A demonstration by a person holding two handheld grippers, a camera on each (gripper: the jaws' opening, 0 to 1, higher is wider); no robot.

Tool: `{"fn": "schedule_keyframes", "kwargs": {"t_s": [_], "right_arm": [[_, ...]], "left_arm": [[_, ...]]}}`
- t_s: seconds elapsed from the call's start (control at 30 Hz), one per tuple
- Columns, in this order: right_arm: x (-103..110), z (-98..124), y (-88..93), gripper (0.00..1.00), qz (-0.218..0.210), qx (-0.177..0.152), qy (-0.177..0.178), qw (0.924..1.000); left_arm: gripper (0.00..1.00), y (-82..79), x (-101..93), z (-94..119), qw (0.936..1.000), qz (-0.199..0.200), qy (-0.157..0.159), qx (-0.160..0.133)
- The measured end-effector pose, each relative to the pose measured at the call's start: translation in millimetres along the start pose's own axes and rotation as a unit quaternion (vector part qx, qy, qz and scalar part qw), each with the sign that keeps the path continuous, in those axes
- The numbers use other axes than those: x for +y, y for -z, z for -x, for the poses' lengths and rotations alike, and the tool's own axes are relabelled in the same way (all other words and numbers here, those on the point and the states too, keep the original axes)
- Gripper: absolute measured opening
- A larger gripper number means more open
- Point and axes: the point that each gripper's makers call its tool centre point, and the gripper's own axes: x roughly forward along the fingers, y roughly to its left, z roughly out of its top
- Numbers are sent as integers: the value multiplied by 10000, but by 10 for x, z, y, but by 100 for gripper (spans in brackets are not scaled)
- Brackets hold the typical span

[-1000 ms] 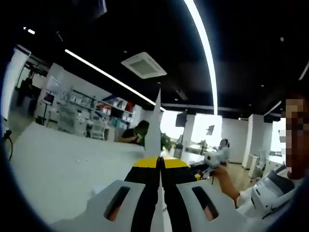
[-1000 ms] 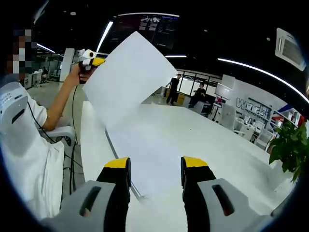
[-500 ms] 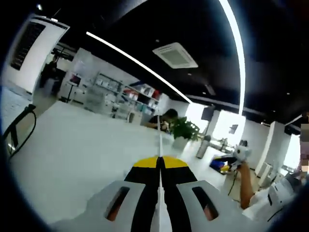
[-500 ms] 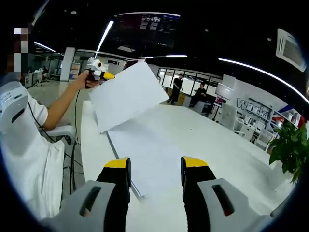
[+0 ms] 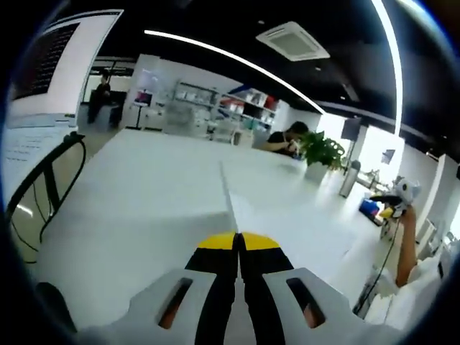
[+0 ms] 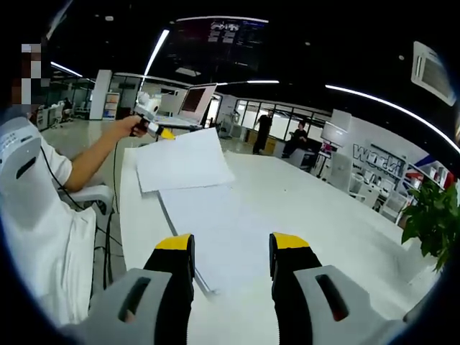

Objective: Grasp the top corner of one sheet in the document stack and pull a single sheet out from the document stack, separating that one sheet from the rest and lifting it clear until the single sheet is fully removed from the stack

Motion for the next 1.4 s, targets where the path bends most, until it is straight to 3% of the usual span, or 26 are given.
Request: {"fn": "schedule_keyframes", "kwargs": {"t_s": [0.27,1.03,1.4], "right_arm": [[8,5,6,42,4,3,-10,10000],[-8,26,-8,42,13,-18,15,10000],[-8,18,-7,42,21,-5,4,10000]], "left_arm": [[3,106,187,28,9994,-5,-310,168],[3,159,547,212,9962,315,-813,74],[3,219,597,87,9957,29,-876,295]]}}
